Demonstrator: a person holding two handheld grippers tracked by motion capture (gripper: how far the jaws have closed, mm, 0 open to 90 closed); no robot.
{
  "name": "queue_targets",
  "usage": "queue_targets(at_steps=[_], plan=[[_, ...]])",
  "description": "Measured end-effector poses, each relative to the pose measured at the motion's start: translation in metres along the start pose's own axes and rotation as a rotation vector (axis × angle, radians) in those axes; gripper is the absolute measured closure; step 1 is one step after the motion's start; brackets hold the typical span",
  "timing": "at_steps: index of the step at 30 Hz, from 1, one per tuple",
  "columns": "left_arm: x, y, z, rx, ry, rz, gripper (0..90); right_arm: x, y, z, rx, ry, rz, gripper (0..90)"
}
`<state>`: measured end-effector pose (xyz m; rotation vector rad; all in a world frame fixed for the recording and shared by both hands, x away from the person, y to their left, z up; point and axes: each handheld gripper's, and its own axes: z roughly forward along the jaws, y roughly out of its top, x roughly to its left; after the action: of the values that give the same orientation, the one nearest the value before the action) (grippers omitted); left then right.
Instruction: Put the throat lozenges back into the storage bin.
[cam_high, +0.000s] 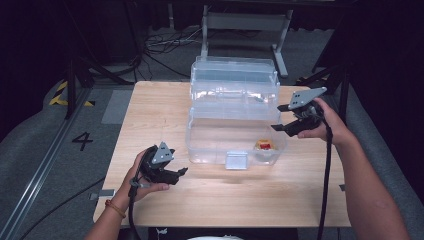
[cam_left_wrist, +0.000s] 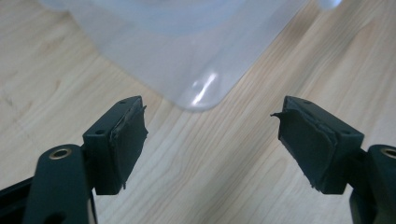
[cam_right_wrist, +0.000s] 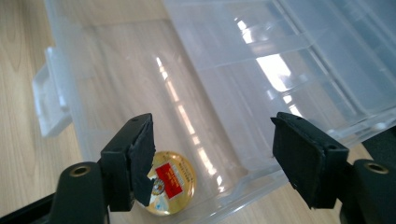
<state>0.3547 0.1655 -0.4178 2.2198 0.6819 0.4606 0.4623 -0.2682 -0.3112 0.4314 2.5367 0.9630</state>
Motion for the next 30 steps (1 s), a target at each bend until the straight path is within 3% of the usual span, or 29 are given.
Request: queue_targets(at_steps=[4, 8, 11, 18, 20, 27, 30], plan=[[-0.002, 0.022, -0.005, -0.032, 0.01, 0.041, 25.7, -0.01, 0.006, -0.006, -0.066, -0.05, 0.041, 33.5], [-0.003, 0.033, -0.002, -0.03, 0.007, 0.058, 25.7, -0.017, 0.011, -0.007, -0.087, -0.074, 0.063, 34.5], [-0.006, 0.043, 0.002, -0.023, -0.004, 0.092, 25.8, -0.027, 0.019, -0.006, -0.121, -0.094, 0.114, 33.4], [-0.007, 0.059, 0.019, -0.004, -0.036, 0.12, 26.7, -0.045, 0.033, 0.011, -0.102, -0.116, 0.134, 34.2], [-0.006, 0.061, 0.026, 0.009, -0.044, 0.135, 33.0, -0.049, 0.037, 0.018, -0.083, -0.122, 0.134, 34.3], [-0.002, 0.066, 0.04, 0.047, -0.079, 0.139, 39.6, -0.062, 0.045, 0.035, -0.052, -0.108, 0.152, 35.4], [0.0, 0.068, 0.046, 0.081, -0.098, 0.159, 44.7, -0.066, 0.051, 0.046, -0.023, -0.104, 0.145, 38.0]])
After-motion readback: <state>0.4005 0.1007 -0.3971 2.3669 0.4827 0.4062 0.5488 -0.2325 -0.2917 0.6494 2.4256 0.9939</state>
